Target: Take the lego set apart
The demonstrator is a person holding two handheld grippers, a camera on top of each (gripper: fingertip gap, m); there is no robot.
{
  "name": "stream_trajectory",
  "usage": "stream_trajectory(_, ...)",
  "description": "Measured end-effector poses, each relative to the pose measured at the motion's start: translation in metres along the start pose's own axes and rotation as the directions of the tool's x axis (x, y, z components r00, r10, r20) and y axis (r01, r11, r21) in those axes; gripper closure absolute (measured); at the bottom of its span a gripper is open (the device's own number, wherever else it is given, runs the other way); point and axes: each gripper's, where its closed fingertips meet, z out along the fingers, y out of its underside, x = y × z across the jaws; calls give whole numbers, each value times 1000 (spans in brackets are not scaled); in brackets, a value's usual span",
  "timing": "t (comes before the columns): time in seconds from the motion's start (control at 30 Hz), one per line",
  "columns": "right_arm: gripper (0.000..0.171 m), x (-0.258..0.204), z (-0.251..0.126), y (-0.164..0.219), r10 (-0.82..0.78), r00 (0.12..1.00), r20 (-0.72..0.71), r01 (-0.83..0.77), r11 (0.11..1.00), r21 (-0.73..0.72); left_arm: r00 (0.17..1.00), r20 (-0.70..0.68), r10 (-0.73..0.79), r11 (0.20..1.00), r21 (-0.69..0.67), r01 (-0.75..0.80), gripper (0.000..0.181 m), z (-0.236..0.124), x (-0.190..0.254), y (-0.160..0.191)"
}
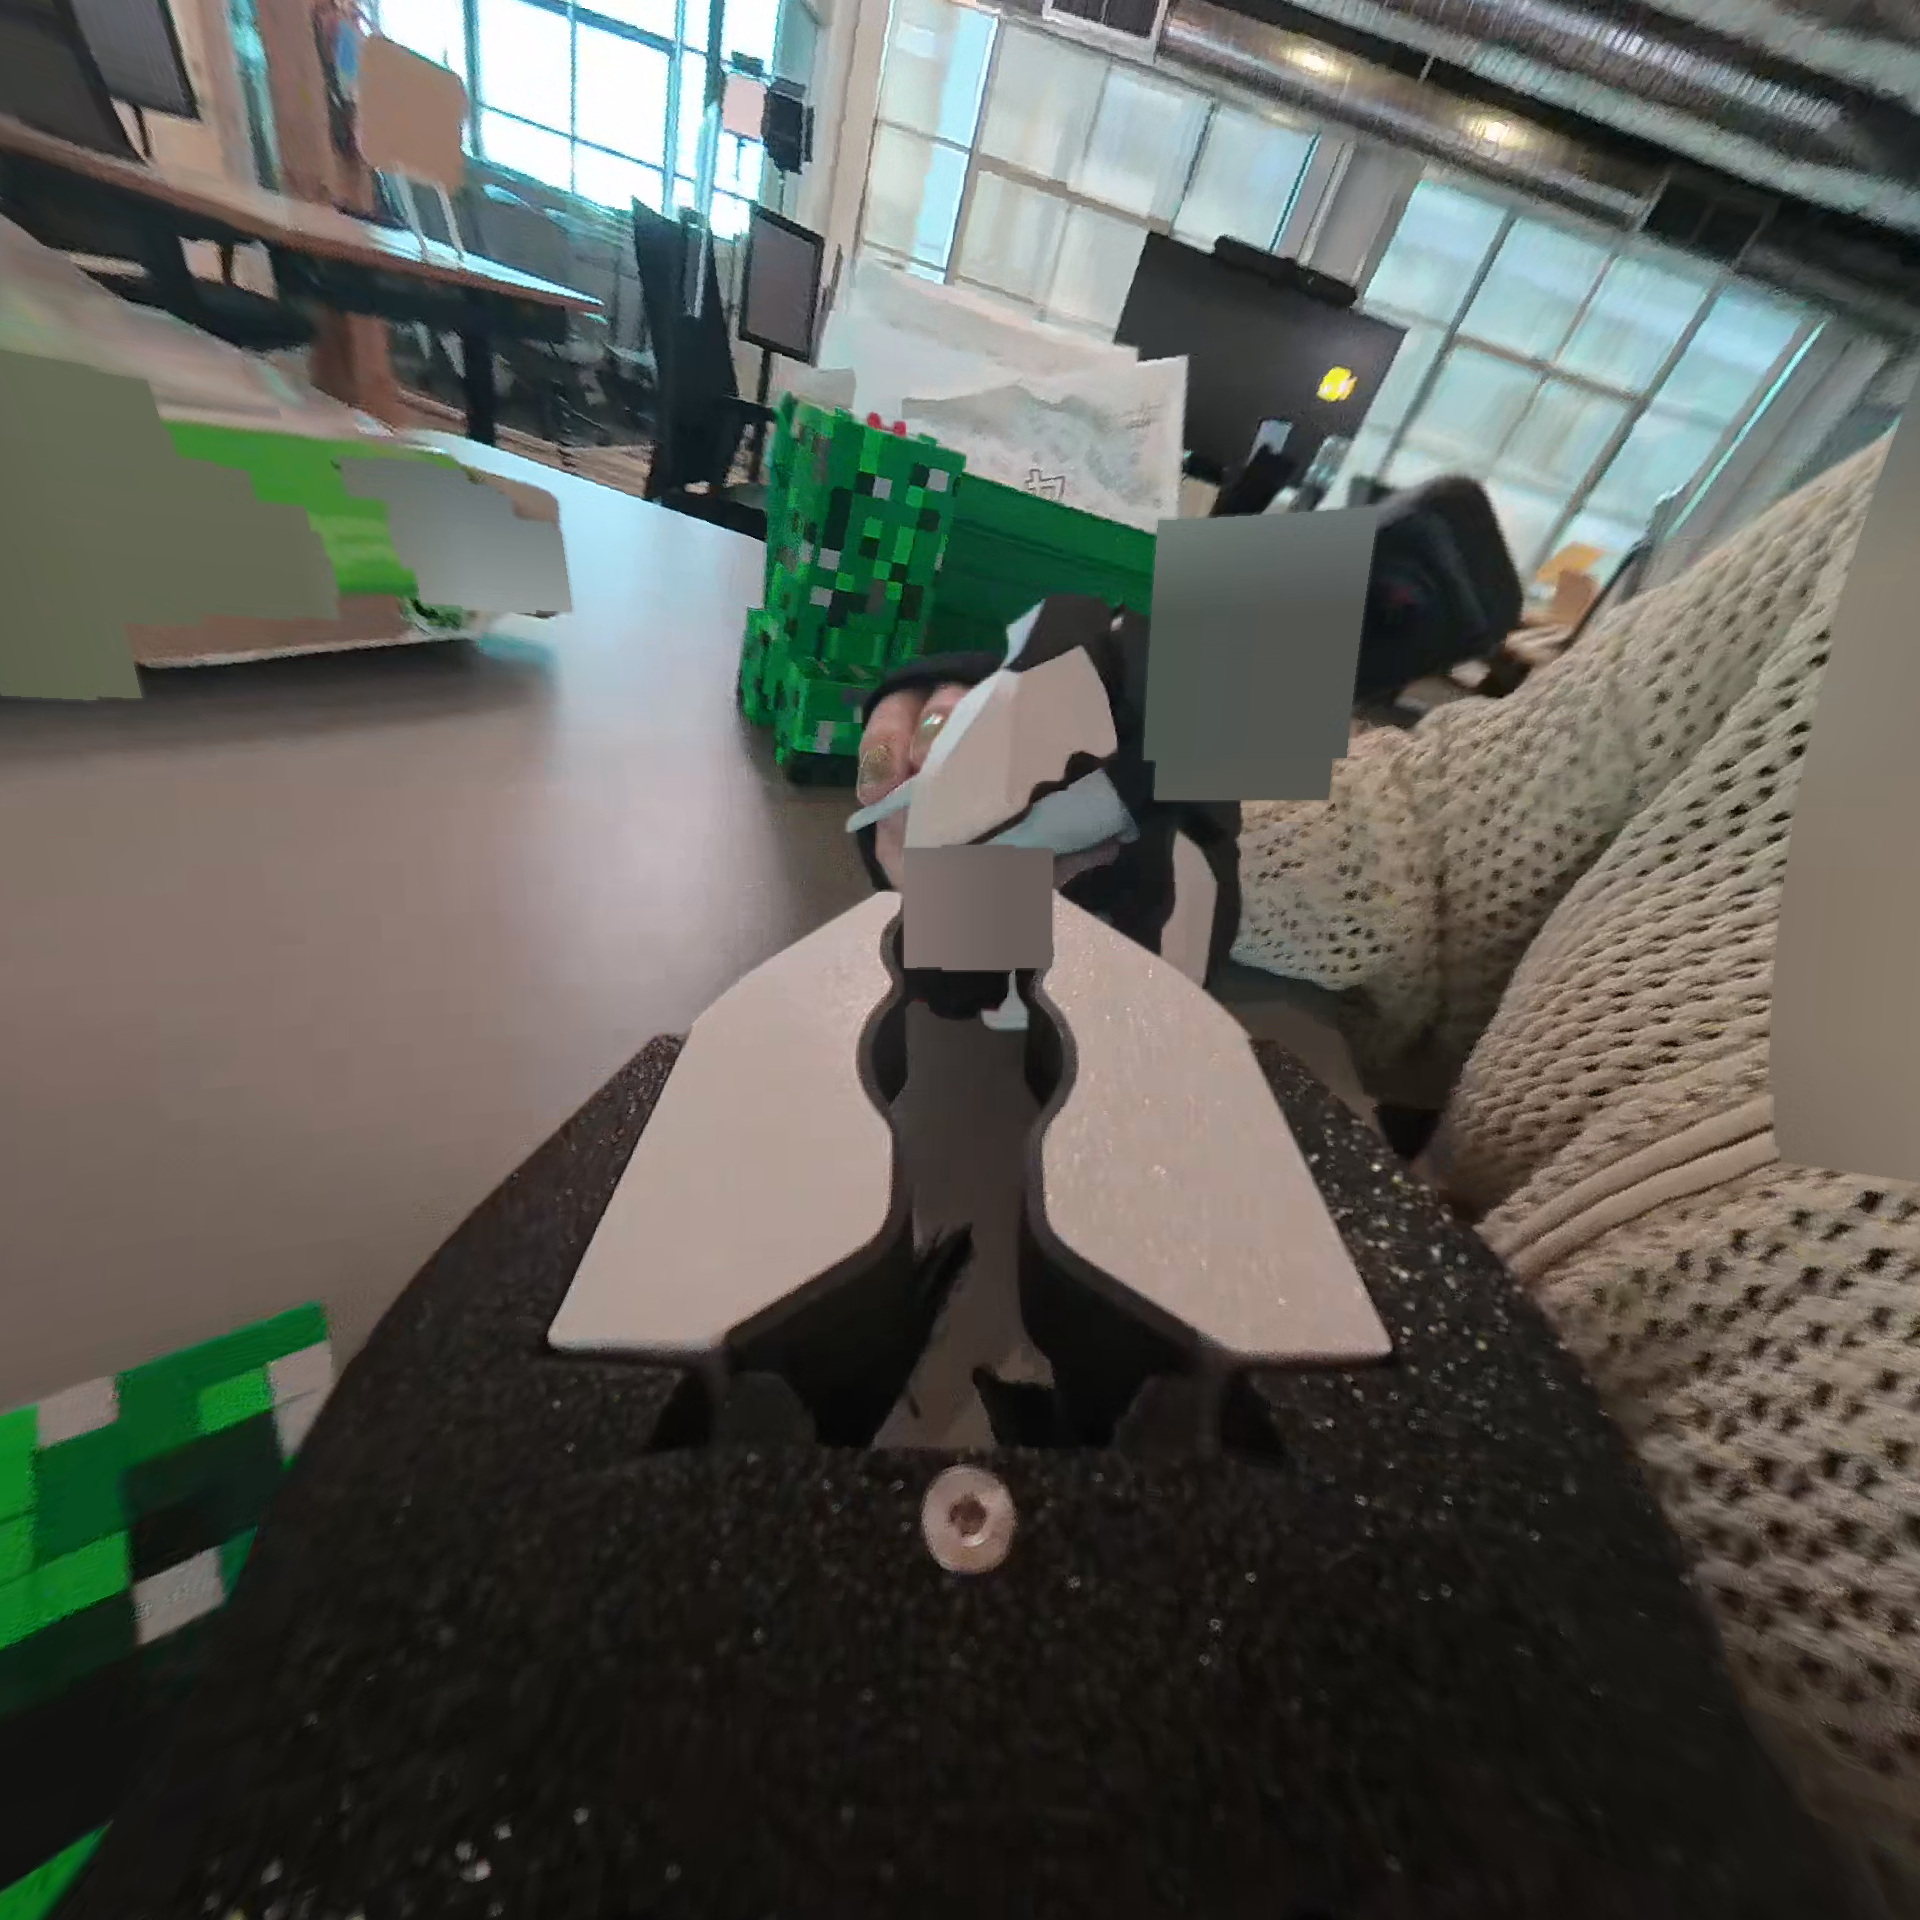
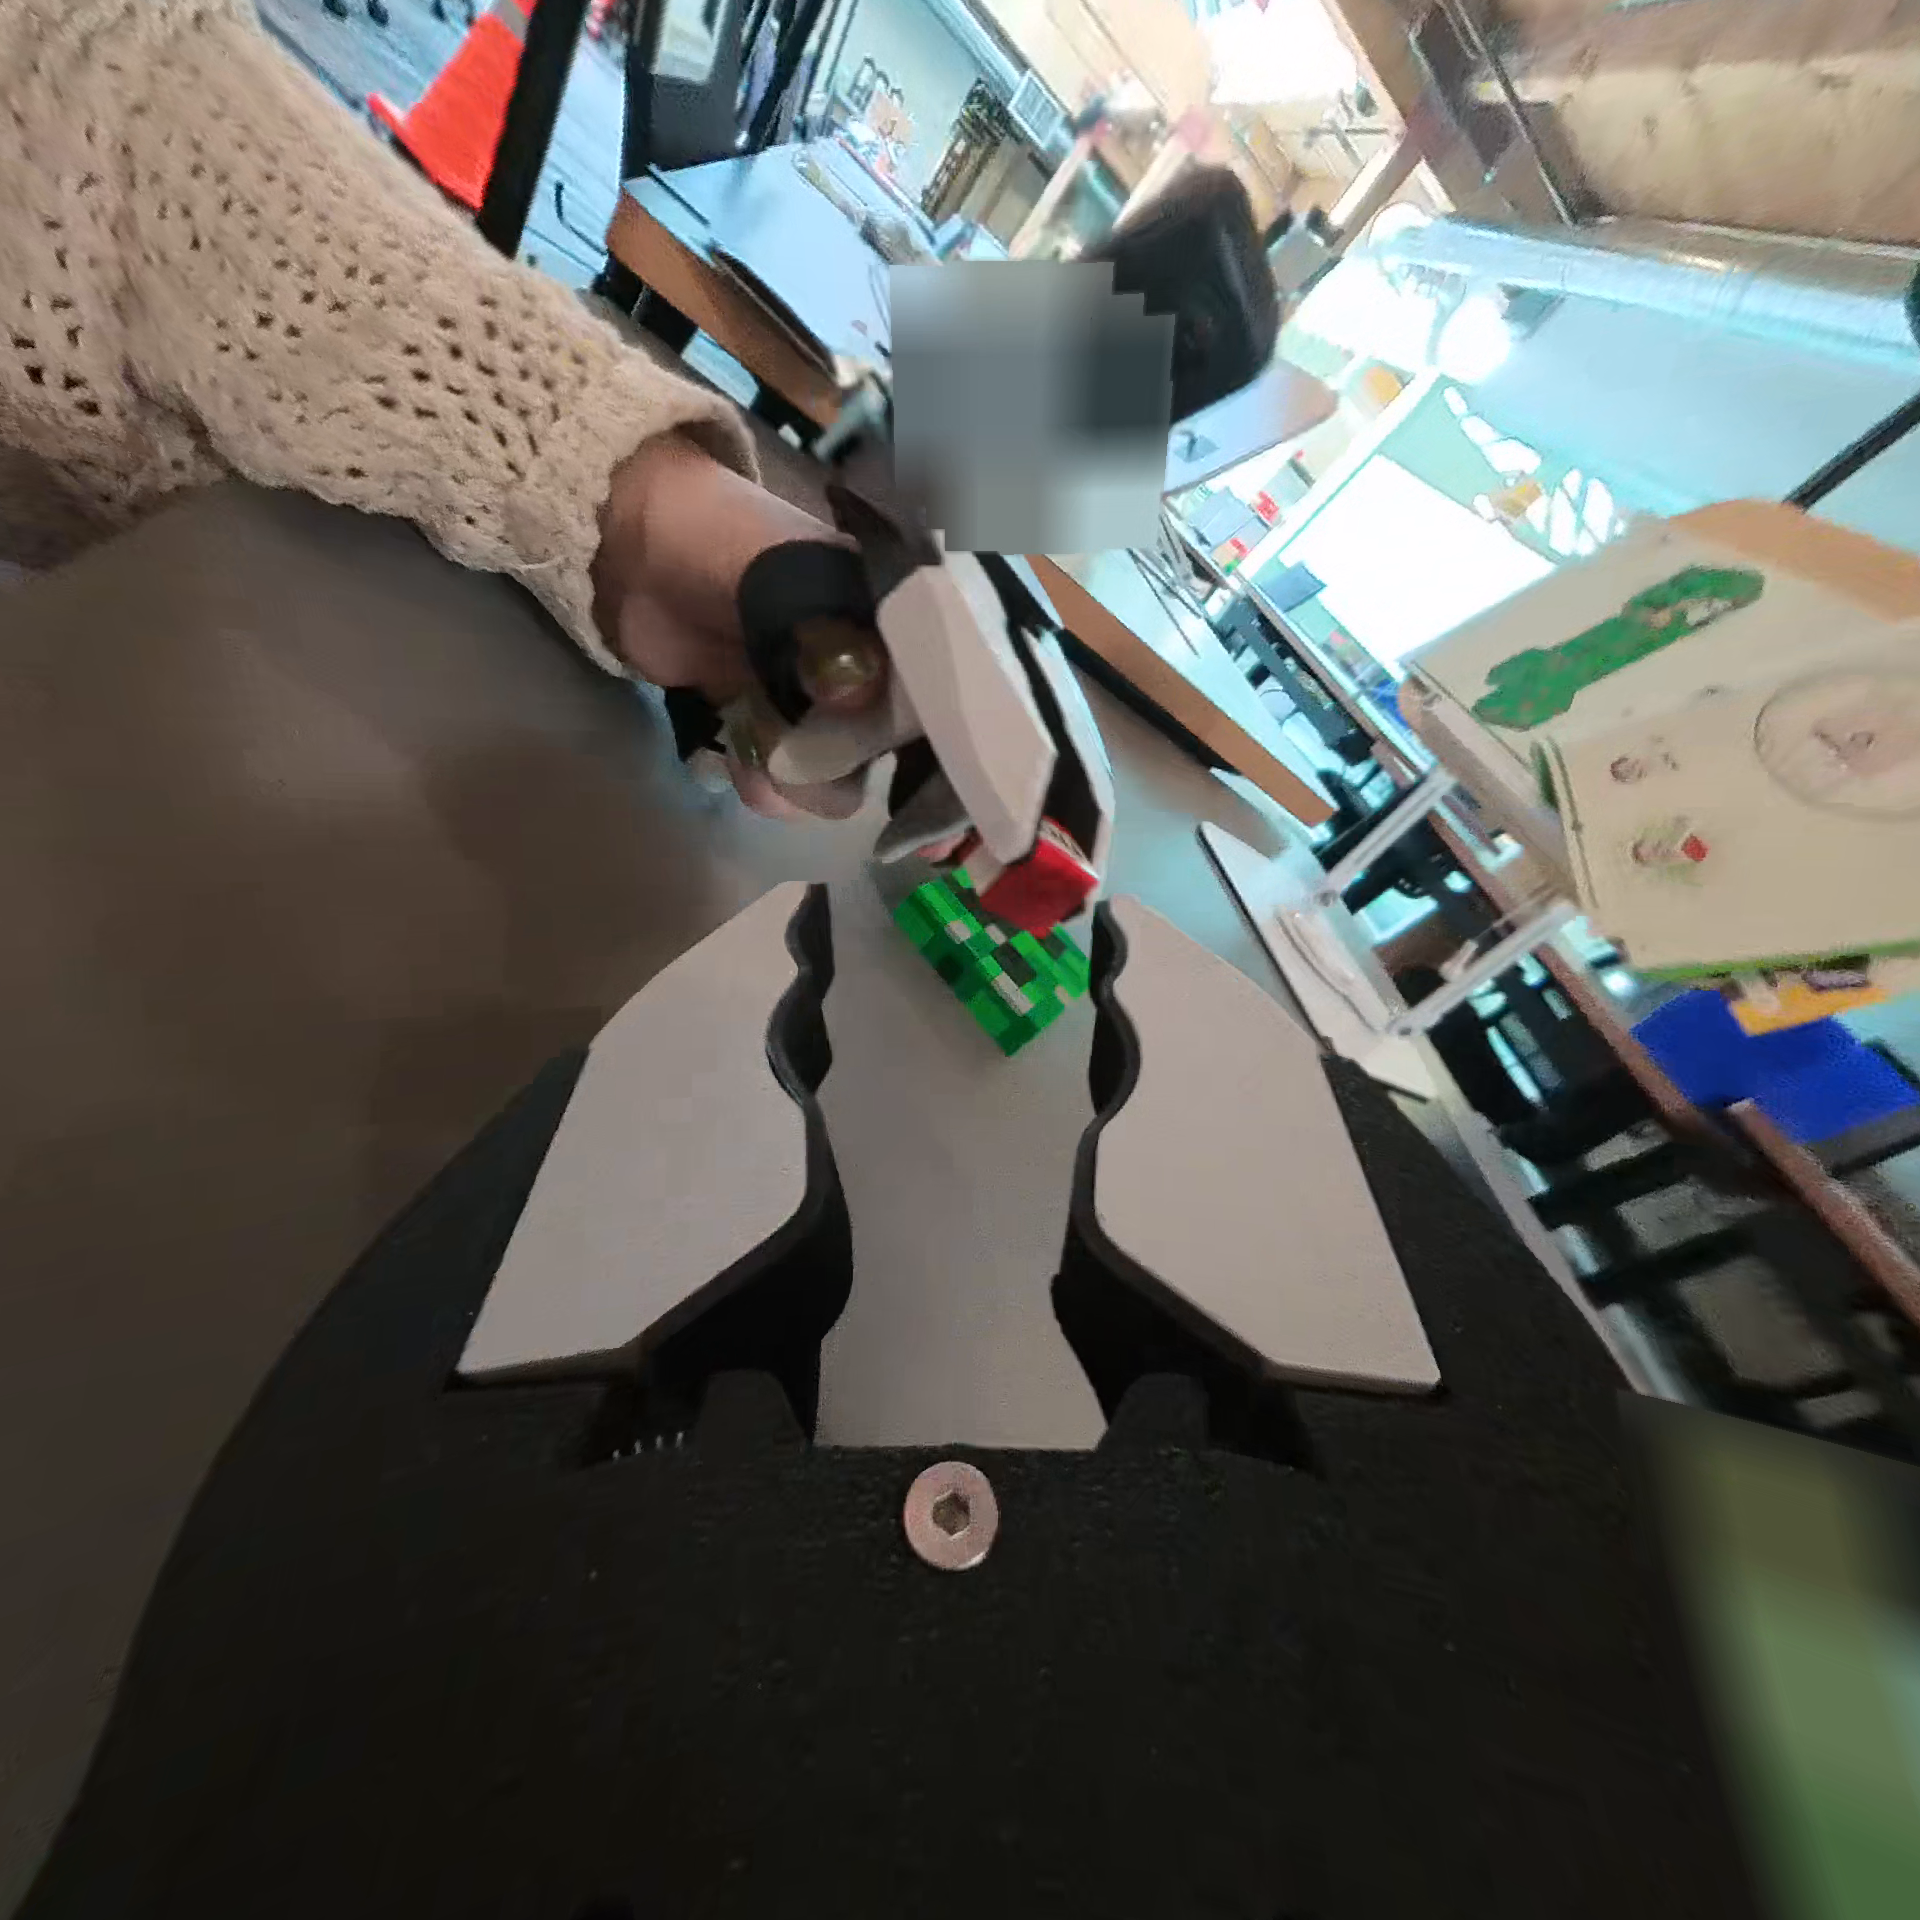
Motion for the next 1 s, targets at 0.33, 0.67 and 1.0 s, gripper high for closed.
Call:
stream_trajectory(0.33, 136, 4, 4, 2, -383, 911, -156, 367, 922, -122, 959, -158, -235, 972, -48, 230, 164, 0, 8, 8)
stream_trajectory(0.67, 153, -4, 5, 3, -381, 920, -91, 370, 922, -113, 933, -198, -300, 952, -121, 281, 157, 7, 16, 20)
stream_trajectory(1.0, 153, -12, 3, -5, -161, 987, 23, 162, 987, -18, 920, -276, -278, 957, -158, 242, 164, 3, 29, 21)
